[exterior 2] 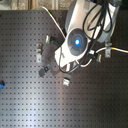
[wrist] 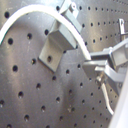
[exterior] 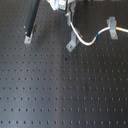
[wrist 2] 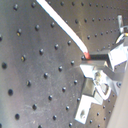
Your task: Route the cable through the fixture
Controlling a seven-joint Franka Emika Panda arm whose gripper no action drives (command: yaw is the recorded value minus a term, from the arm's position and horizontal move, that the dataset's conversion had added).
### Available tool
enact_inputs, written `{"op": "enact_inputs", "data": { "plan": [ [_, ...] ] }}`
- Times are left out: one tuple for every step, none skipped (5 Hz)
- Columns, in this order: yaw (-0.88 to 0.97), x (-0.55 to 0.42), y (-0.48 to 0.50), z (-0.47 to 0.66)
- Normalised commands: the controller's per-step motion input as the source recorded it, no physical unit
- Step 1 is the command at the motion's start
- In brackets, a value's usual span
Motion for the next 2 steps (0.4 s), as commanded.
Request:
{"op": "enact_inputs", "data": {
  "plan": [
    [0.03,-0.079,-0.042,0.4],
    [0.02,0.003,0.002,0.11]
  ]
}}
